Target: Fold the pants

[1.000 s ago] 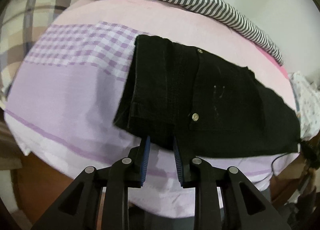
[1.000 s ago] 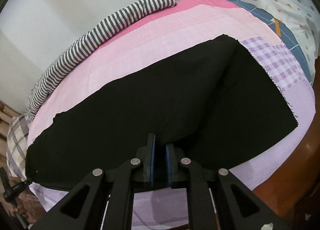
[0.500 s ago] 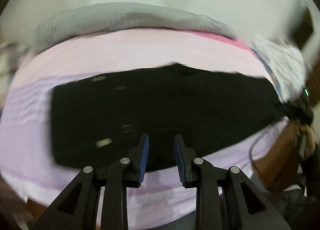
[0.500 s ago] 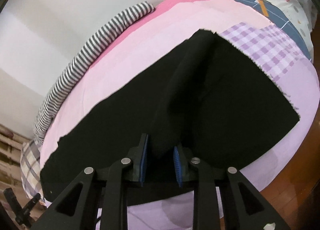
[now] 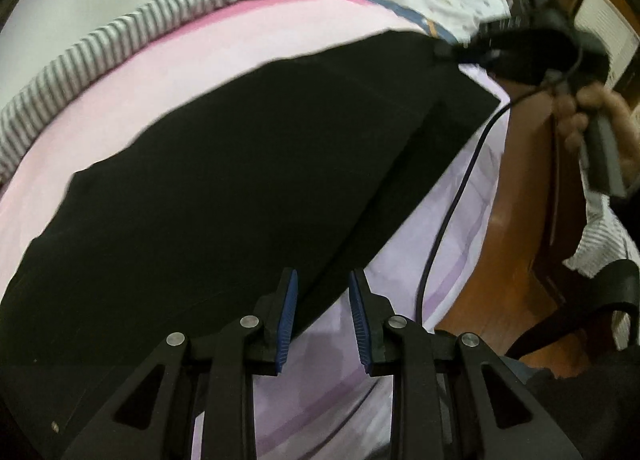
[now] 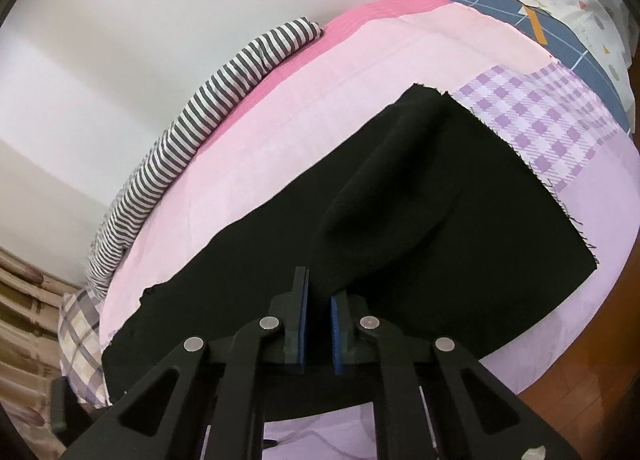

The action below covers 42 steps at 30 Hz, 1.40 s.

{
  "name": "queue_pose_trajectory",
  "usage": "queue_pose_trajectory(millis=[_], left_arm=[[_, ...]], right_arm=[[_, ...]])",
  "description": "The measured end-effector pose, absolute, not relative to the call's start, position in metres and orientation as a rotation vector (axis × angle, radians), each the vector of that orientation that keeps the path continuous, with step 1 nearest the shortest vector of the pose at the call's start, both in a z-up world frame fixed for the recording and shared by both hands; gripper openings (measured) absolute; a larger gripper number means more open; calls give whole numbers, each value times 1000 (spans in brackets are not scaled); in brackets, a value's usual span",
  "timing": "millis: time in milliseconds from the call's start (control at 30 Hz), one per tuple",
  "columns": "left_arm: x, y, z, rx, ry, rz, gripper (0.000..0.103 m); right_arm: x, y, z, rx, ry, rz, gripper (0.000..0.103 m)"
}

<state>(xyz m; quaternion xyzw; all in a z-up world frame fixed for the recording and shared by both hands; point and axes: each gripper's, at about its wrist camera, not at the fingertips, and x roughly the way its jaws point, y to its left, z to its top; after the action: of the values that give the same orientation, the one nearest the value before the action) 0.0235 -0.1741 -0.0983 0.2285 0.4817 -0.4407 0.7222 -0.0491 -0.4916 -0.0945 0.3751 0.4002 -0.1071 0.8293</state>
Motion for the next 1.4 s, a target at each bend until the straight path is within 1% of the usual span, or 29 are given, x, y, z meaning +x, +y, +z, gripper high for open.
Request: queue_pose_trajectory(millis=[200, 233, 267, 300, 367, 433, 467, 500, 533, 567, 600, 867, 1100, 1333, 1400], left_arm=[[33, -202, -109, 534, 1037, -938, 27], [33, -203, -110, 524, 1041, -944, 24], [35, -204, -111, 515, 1042, -948, 15], [36, -206, -112, 503, 1043, -959, 12], [36, -206, -113, 496, 1043, -957, 10], [37, -205, -113, 488, 1040, -956, 9], [38, -205, -112, 484, 1039, -953, 9], [36, -203, -111, 477, 1040, -950, 9], [37, -203, -110, 473, 1042, -949, 9], [38, -203, -110, 470, 1042, -946, 9], [39, -202, -110, 468, 1045, -943, 9], [40, -201, -114, 459, 1071, -927, 9], [40, -205, -116, 466, 1088, -924, 9], [42, -207, -118, 466, 1102, -925, 9], [42, -207, -118, 464, 1103, -923, 9]], right_arm=[[-55, -492, -97, 818, 836, -215, 8], [-56, -493, -98, 826, 838, -216, 8], [-58, -494, -101, 837, 839, -212, 8], [-59, -494, -103, 840, 843, -210, 8], [-62, -495, -109, 852, 856, -224, 13], [-65, -497, -116, 881, 852, -215, 14], [-65, -499, -118, 900, 851, -213, 21], [-66, -501, -122, 932, 844, -204, 25], [-67, -501, -124, 954, 838, -190, 34], [-66, -502, -130, 995, 832, -170, 41], [-66, -502, -132, 1012, 825, -163, 42], [-64, -535, -144, 1132, 704, -192, 43], [-76, -567, -141, 1162, 663, -251, 43], [-94, -595, -150, 1220, 627, -321, 43], [-100, -599, -150, 1206, 627, -329, 36]])
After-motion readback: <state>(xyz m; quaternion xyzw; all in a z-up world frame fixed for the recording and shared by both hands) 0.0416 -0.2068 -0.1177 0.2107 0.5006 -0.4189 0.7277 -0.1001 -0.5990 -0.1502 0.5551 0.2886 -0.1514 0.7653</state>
